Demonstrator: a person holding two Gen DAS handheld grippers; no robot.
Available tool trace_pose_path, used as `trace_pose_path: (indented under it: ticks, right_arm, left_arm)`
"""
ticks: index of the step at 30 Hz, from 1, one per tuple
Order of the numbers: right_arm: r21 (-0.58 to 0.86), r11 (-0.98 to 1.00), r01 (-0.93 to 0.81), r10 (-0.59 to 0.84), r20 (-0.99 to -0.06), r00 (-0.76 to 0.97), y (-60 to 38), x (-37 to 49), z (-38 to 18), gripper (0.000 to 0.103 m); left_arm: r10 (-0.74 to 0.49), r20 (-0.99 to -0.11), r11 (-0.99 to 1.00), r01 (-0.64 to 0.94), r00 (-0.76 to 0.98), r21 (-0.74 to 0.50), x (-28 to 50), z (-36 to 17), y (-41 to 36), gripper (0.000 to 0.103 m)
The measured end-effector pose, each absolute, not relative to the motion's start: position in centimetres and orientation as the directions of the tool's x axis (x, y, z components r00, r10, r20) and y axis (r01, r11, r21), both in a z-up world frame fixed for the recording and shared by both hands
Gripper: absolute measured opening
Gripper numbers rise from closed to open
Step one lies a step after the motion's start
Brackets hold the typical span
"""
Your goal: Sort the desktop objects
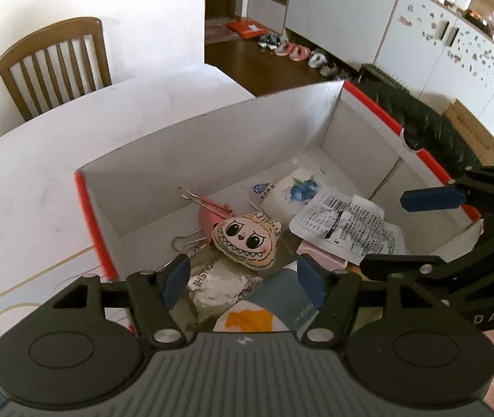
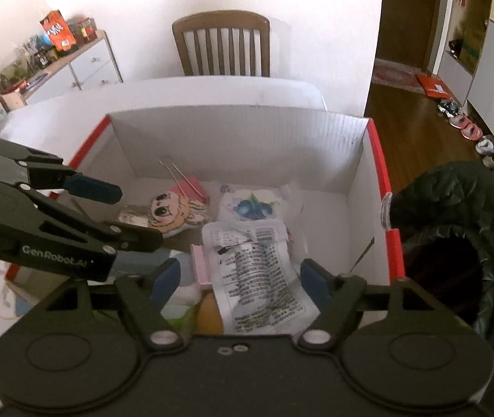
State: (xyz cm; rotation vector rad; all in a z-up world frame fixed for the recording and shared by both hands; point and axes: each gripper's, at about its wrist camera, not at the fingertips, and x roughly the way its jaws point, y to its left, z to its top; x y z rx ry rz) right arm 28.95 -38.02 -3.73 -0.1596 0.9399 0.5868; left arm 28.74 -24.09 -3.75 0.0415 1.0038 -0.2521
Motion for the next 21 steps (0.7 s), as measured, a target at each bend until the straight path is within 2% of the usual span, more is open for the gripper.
trace_pose_path:
  ticks: [15, 17, 21]
  right_arm:
    - [0.168, 0.813, -0.557, 0.481, -0.732, 0.482, -38.7, 26.2, -0.7, 0.082]
    - [0.165, 0.807, -0.567, 0.49, -0.723, 0.487, -38.6, 25.7, -0.3, 0.082]
    - [0.161, 0.8, -0.578, 0.503, -0.705, 0.5, -38.4, 24.5, 0.3, 0.084]
  left_arm:
    - [-0.191, -0.794, 0.98, 0.165, 0.578, -0.116, 24.1, -0.5, -21.9, 0.067]
    - [-0.189, -0.788, 0.98, 0.168, 0.586, -0.11, 23.5, -0.2, -21.9, 0.073]
    - [-0.198, -0.779, 0.978, 0.168, 0.595, -0.12, 22.3, 0.2, -21.9, 0.074]
